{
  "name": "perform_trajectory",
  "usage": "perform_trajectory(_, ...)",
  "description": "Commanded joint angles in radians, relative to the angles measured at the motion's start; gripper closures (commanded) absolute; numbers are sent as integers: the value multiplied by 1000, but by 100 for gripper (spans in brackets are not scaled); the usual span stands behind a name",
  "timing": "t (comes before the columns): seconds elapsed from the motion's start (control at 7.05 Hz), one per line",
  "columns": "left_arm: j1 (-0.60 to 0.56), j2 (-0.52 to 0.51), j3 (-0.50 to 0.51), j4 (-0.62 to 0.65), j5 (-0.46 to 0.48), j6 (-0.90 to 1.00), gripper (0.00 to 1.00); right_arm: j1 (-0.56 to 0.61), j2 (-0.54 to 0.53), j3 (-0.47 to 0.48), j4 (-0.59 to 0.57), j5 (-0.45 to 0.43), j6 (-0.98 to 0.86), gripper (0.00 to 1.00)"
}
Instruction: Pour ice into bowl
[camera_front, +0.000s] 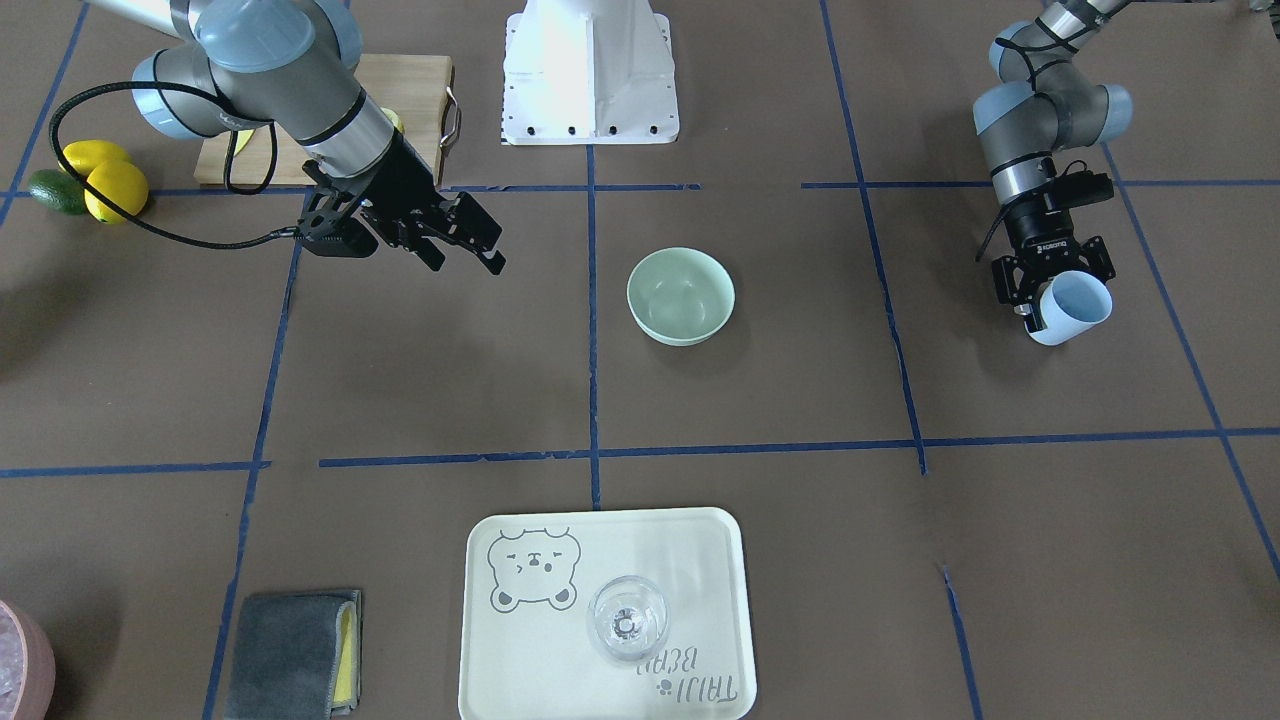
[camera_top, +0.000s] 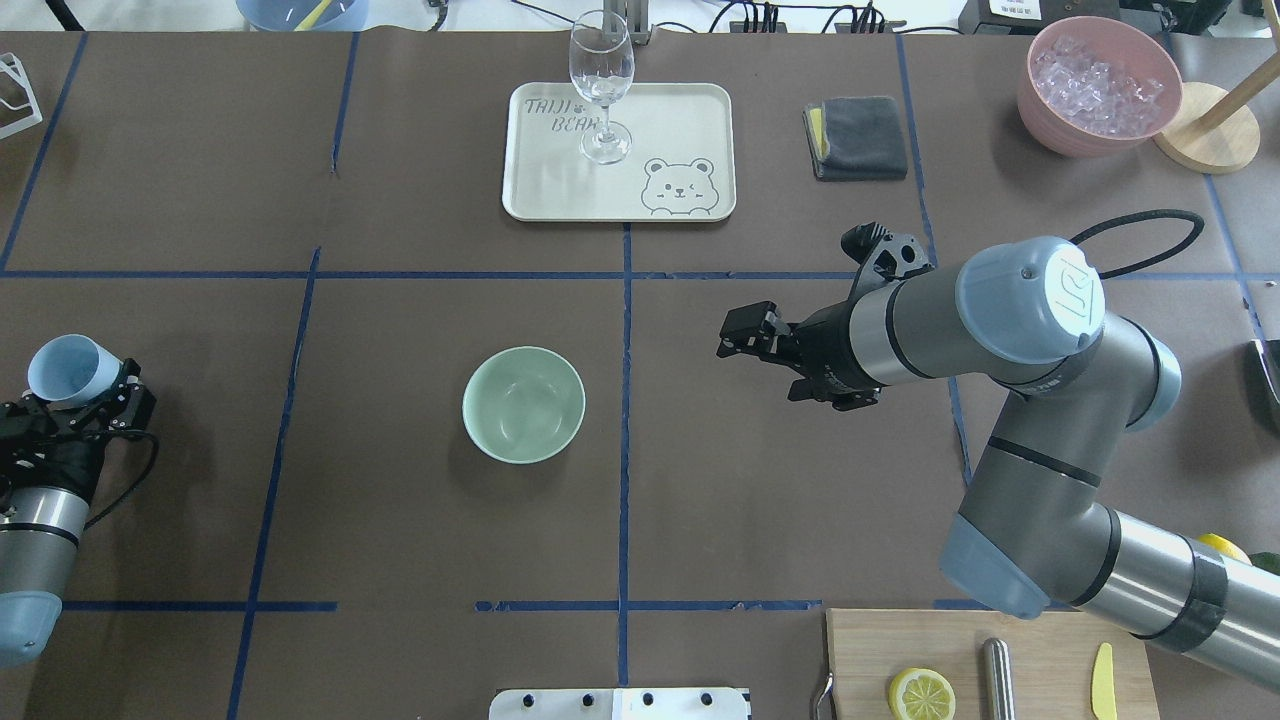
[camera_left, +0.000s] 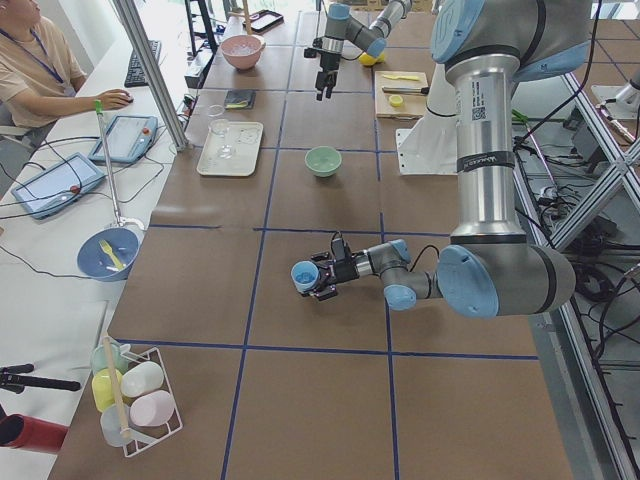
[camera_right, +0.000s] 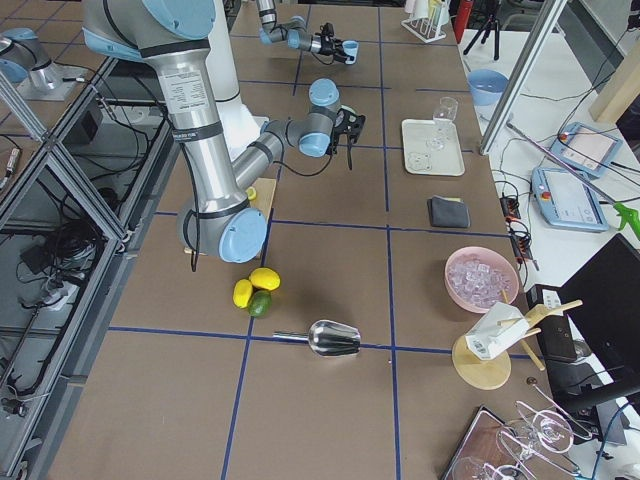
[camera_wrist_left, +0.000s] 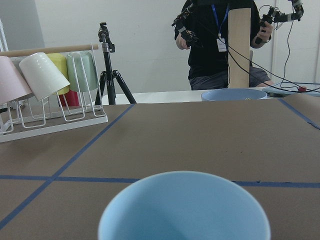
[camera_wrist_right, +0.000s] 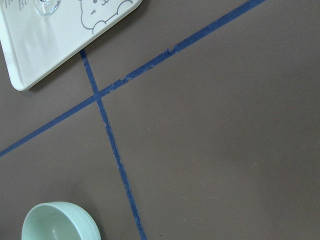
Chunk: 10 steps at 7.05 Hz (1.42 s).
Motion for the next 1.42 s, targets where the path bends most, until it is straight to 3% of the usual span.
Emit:
perform_trajectory(0.0,-5,-2,13,-1,-2,2,47,0,0,11,-2,2,1,0)
perform_trajectory(0.14,-9,-4,12,-10,-3,64,89,0,0,11,-2,2,1,0)
perform_trajectory(0.28,-20,-13,7,-77,-3,119,100,0,0,13,-2,3,1,0)
perform_trajectory(0.57,-29,-88,-20,-271,-14,431,100,2,-2,19,-2,5,1,0)
perform_trajectory(0.85,-22,-155,-185,-279,-12,729,100,11,-34,46,-2,14,0,0)
perform_trajectory(0.99,-15,-183,-215,-280,-9,876,100,22,-63,54,-1,18,-2,0)
perform_trajectory(1.28,58,-362,-191,-245,-5,1144,100,26,-115,54,1,15,-8,0)
